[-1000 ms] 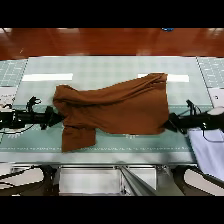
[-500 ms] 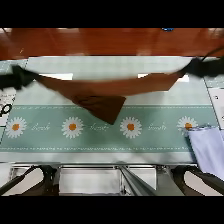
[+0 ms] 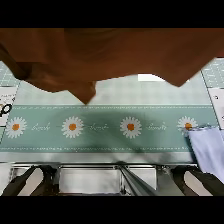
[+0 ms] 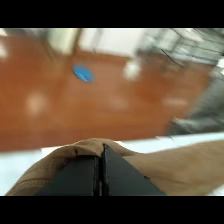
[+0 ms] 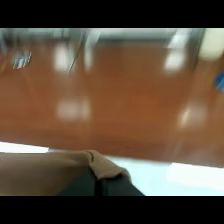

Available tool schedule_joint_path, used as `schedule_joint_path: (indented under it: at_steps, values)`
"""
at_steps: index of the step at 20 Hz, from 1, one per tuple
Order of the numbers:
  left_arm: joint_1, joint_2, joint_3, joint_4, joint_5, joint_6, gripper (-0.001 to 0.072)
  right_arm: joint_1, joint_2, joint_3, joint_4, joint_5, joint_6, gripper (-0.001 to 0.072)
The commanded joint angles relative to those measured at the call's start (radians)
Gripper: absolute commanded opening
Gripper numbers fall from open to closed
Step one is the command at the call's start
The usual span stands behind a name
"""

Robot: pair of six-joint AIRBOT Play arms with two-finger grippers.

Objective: Fold the shirts.

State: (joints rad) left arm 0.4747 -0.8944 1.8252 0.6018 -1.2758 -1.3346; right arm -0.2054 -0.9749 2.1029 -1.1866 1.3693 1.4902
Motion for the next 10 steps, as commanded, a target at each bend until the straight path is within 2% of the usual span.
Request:
schedule_joint_path:
  at_steps: [1,3,6,10]
  values:
    - [-0.002,0.156,0.086,0.228,0.006,-0.051,0.0014,0.001,0.138,0.029,-0.083,0.016,0.009,0.0029]
    - [-0.055,0.262,0.086,0.452,0.008,-0.101,0.0015,0.002,0.219,-0.003,-0.108,0.049,0.009,0.0029]
    - [-0.288,0.397,0.086,0.800,-0.017,-0.177,0.0014,0.002,0.326,-0.076,-0.153,0.102,0.010,0.0029]
    - [-0.562,0.470,0.065,1.030,-0.223,-0.300,0.0014,0.001,0.422,-0.199,-0.156,0.160,0.033,0.0029]
